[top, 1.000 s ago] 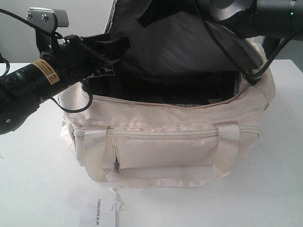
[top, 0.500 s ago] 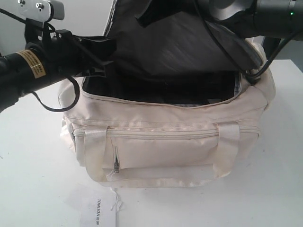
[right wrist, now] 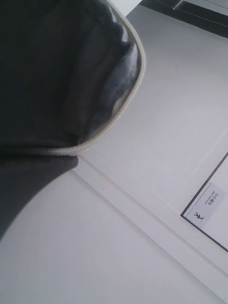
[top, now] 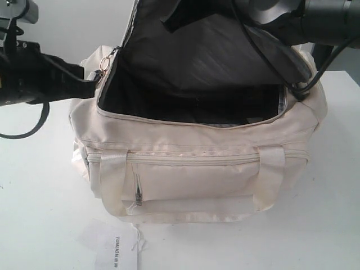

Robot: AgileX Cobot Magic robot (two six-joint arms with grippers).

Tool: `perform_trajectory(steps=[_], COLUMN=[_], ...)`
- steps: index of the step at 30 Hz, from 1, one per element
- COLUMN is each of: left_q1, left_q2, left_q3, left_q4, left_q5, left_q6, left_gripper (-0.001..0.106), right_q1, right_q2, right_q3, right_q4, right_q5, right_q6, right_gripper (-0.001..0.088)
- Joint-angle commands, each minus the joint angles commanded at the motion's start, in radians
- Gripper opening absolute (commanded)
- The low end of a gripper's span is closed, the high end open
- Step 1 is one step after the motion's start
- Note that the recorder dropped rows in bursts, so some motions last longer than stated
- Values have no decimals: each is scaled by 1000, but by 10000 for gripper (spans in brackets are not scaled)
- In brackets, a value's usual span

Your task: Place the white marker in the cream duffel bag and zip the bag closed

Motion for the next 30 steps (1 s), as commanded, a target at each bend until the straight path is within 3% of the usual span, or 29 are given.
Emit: perform_trajectory(steps=[3, 7, 9, 11, 14, 18, 21, 24, 30], left_q1=[0, 0, 0, 0, 2, 2, 2, 2, 26], left_q2=[-27, -27, -27, -27, -16, -16, -16, -16, -12], left_q3=[0, 0, 0, 0, 0, 0, 0, 0, -1], left_q4=[0, -25, -70, -194, -374, -432, -444, -452, -452], left_q5=[176, 400, 508, 672, 806, 664, 451, 281, 0], left_q6=[102, 133, 264, 525, 658, 669, 574, 572, 481], left_gripper=[0, 0, 0, 0, 0, 0, 0, 0, 0], right_q1=[0, 0, 0, 0, 0, 0, 0, 0, 0], right_q2=[0, 0, 0, 0, 0, 0, 0, 0, 0], right_q3=[0, 0, 0, 0, 0, 0, 0, 0, 0], right_q4=[0, 0, 0, 0, 0, 0, 0, 0, 0], right_q5=[1, 1, -2, -2, -2, 2, 0, 0, 0], right_q6=[0, 0, 0, 0, 0, 0, 0, 0, 0], right_gripper=[0, 0, 0, 0, 0, 0, 0, 0, 0])
